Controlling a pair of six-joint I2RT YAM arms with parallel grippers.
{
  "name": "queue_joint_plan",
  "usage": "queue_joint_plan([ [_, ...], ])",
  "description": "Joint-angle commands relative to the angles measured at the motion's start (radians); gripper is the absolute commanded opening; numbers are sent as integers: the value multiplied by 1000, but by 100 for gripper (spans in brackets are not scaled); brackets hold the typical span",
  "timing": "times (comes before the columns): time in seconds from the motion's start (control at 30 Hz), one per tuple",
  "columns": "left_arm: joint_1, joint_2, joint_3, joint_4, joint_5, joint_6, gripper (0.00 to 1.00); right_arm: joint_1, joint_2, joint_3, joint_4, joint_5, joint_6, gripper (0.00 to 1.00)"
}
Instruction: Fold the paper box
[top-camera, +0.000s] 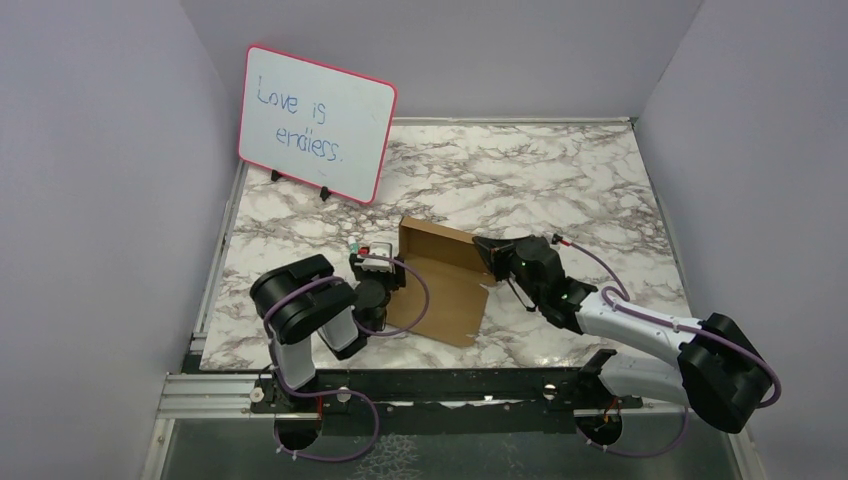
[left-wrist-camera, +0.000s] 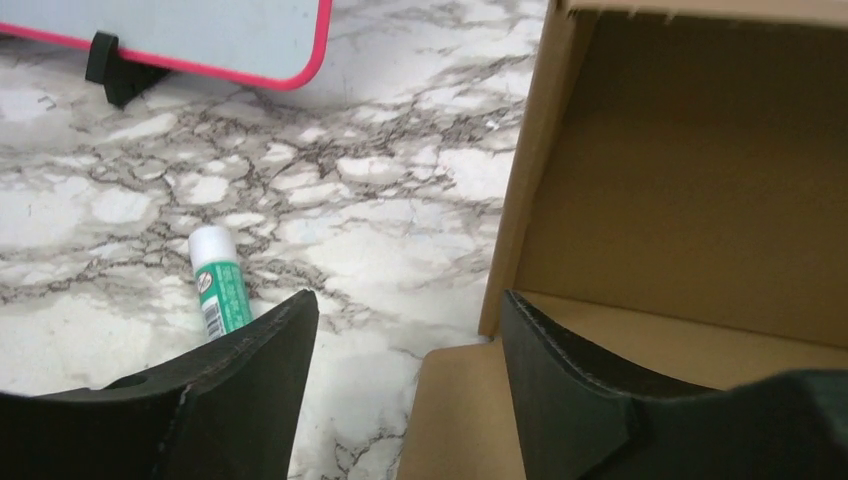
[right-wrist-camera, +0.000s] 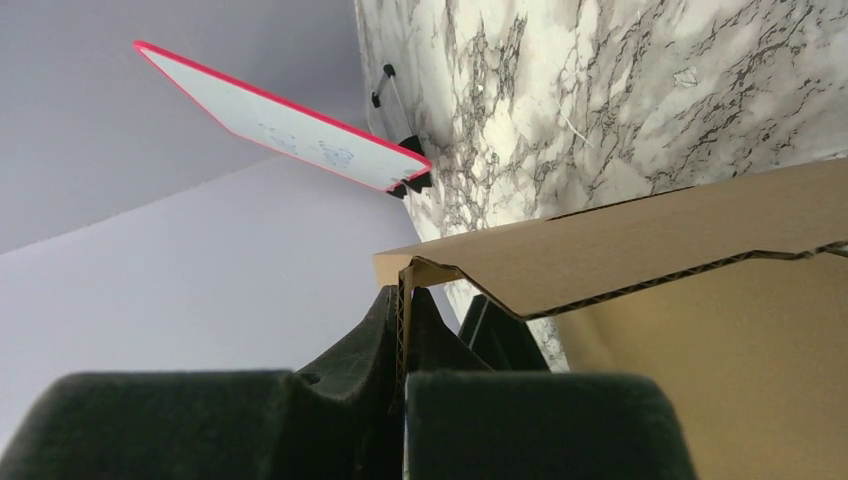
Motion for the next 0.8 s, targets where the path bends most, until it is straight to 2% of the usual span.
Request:
queue_joint_plan([
  [0.0,19,-95,0,200,100,16,72,-2,-11,6,-72,69,-46,2],
  [0.17,80,-162,32,69,254,-21,74,-2,-15,6,-69,67,-51,2],
  [0.53,140,-185,77,-29,407,-28,72,0,-16,7,-64,59,-58,2],
  [0.63,139,-175,88,-55,406,-29,67,-1,-19,11,-64,59,-66,2],
  [0.77,140,-156,96,-62,365,-24,55,-1,-19,14,-65,56,-68,2],
])
